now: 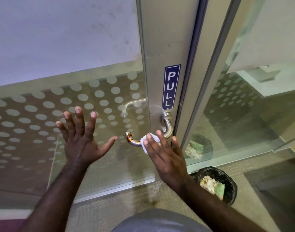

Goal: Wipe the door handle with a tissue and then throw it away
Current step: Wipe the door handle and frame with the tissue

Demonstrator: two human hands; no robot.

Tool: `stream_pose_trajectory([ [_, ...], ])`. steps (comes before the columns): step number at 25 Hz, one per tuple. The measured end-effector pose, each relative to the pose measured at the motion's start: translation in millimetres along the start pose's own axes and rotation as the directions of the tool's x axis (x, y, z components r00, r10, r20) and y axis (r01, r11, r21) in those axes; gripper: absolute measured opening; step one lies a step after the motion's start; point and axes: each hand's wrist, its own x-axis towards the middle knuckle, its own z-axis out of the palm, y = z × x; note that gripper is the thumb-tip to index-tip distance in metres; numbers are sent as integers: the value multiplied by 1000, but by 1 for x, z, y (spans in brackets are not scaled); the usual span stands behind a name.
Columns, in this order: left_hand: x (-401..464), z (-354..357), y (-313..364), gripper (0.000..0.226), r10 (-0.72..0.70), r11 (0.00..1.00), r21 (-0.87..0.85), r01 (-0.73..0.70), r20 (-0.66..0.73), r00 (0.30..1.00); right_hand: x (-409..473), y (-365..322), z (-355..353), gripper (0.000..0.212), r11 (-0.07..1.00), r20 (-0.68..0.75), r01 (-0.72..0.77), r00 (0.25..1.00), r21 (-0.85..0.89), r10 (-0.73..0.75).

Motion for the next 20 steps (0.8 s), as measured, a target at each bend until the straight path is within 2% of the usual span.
stream_pose_trajectory([
  [3,0,-1,-1,110,10,1000,-5,-10,6,1000,6,10,-2,51,995,23,-30,999,-93,32],
  [5,0,-1,-1,110,11,1000,-10,-11,4,1000,6,26,-7,53,996,28,-23,999,-91,26],
  [9,-1,-2,0,108,19,1000,-15,-19,-6,1000,7,47,-17,40,999,55,-38,998,-39,40],
  [15,-2,-2,0,112,20,1000,2,-20,-15,1000,16,-4,-5,42,999,64,-6,998,46,3],
  [20,-3,1,-3,111,34,999,0,-34,-19,999,30,-21,-2,56,998,112,1,994,56,-7],
])
